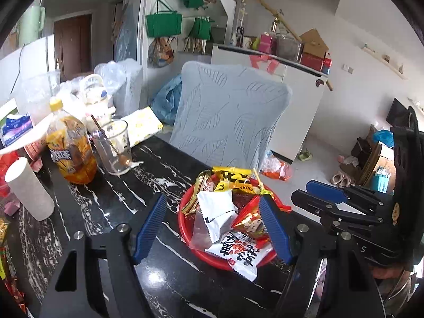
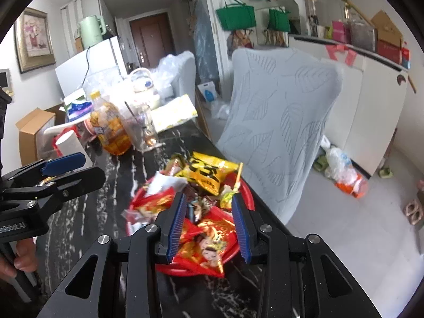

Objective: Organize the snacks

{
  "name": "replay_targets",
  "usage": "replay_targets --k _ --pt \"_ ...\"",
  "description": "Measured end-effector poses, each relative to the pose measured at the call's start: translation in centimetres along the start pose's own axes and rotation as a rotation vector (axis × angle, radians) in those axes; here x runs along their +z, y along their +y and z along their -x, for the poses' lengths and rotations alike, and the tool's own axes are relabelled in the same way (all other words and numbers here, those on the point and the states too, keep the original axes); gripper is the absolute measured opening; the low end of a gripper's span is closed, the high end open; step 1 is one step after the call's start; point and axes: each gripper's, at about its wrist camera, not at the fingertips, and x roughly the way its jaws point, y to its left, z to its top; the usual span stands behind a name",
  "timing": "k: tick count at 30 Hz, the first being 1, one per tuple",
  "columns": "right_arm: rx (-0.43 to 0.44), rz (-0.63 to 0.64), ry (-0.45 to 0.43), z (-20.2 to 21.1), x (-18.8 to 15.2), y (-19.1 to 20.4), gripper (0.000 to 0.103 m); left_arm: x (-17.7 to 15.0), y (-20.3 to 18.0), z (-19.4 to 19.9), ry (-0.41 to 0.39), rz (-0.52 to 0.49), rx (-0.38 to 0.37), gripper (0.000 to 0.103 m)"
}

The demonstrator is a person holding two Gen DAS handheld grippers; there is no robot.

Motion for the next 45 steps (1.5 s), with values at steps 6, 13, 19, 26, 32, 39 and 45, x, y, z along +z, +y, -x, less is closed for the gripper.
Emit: replay_targets --k 6,13,19,26,32,39,45 --pt "-0.023 0.012 -0.059 3.6 0.0 1.8 0.036 -0.2 -0.3 2.8 -0.036 -0.021 -0.006 0.072" --pt "-0.049 0.028 -0.117 7.1 -0.6 3.4 0.041 -0.8 -0.8 5.7 -0.071 -0.06 -0.006 0.072" --pt "-0.076 0.017 -0.148 9.6 -1.6 4.8 0.057 -1.9 -0.5 7.7 -0.09 -0.067 0.013 0.072" --pt "-0.116 0.009 -0.165 11.3 -3.3 6.5 0.071 -3.6 -0.1 9.4 -0.082 -0.081 0.004 0.078" --pt "-0.146 -0.022 -0.16 12.3 -5.0 7.7 0.078 -5.2 0.3 10.2 -0.081 -0.088 -0.014 0.086" --pt "-0.169 -0.067 -0.136 13.0 -7.7 8.3 0.078 -7.3 0.3 10.2 -0.049 -0.107 -0.05 0.086" --pt "-0.184 -0.097 -0.106 13.0 -9.2 8.7 0.078 -8.1 0.6 10.2 -0.049 -0.103 -0.073 0.086"
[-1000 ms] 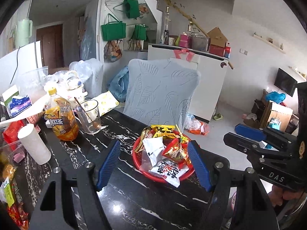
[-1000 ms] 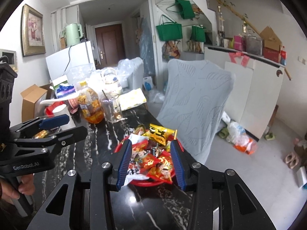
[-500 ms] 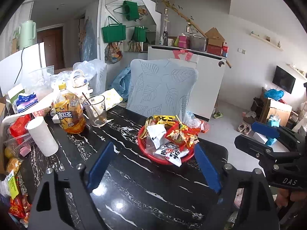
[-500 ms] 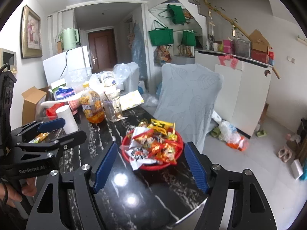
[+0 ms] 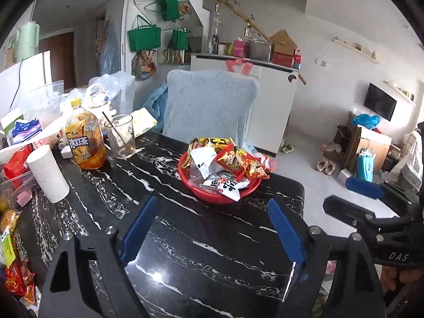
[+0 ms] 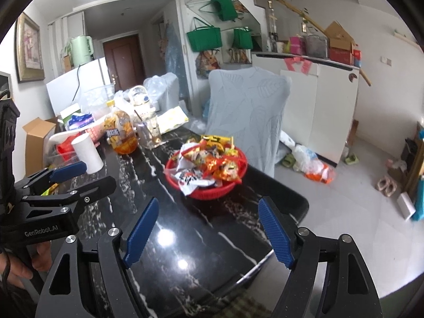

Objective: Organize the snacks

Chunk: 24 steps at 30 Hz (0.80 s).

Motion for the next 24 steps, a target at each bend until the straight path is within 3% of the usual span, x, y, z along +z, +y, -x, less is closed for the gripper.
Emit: replay_targets --k 14,24 --pt "-0.022 0.011 -0.012 1.7 -0.6 1.5 0.078 0.0 0.3 2.4 -0.058 0.015 -0.006 0.086" --pt "-0.039 0.016 -0.016 2.2 -0.7 1.6 0.078 -0.2 0.2 2.0 -0.042 0.022 -0.02 0.086"
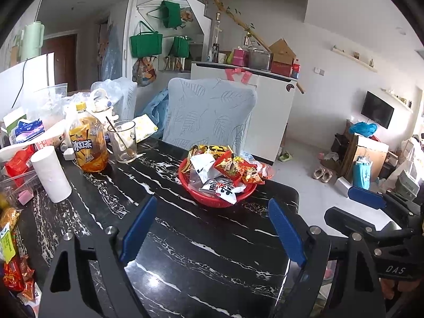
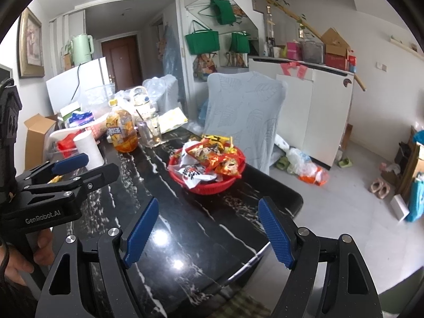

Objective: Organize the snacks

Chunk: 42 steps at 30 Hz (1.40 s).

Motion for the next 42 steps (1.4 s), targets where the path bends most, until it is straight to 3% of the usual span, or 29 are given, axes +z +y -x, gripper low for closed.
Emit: replay_targets --k 22,42 --pt "-0.014 0.016 0.0 0.8 -0.3 0.4 0.078 0.2 -1.0 1.0 -0.025 -0.021 0.004 0.086" --pt "-0.031 0.016 0.003 1.0 -0.6 0.0 0.078 0.0 -1.4 0.2 0.028 -0.032 -0.032 0.086"
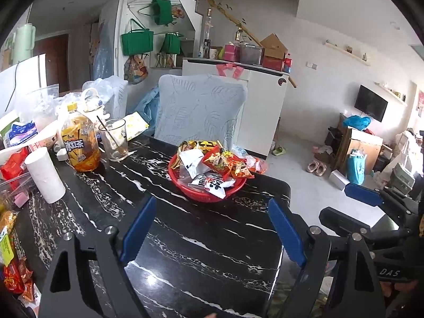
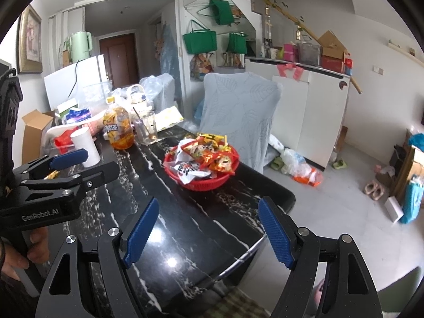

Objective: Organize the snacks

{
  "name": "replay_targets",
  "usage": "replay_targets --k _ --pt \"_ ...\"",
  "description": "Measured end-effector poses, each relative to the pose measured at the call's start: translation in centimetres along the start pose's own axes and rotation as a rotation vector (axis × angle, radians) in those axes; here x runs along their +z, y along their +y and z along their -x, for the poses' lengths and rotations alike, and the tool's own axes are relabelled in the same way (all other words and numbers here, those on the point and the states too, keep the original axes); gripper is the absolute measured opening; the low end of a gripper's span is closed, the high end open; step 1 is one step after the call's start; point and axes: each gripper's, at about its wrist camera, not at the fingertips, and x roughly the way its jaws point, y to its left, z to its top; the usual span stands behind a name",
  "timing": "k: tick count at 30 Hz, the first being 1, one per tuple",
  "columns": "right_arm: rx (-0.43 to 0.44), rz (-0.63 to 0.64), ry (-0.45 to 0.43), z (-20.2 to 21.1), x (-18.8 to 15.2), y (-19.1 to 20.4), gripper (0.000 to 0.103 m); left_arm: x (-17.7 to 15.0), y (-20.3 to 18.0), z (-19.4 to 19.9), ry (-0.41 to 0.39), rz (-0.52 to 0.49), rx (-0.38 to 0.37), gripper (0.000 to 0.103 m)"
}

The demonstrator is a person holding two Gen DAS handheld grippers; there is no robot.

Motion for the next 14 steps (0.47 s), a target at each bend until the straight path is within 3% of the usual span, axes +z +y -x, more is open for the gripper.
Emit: replay_targets --k 14 --pt "0.0 -0.015 0.009 -0.27 -0.58 -0.54 0.079 -0.08 -0.25 -0.11 0.0 -0.026 0.044 0.086"
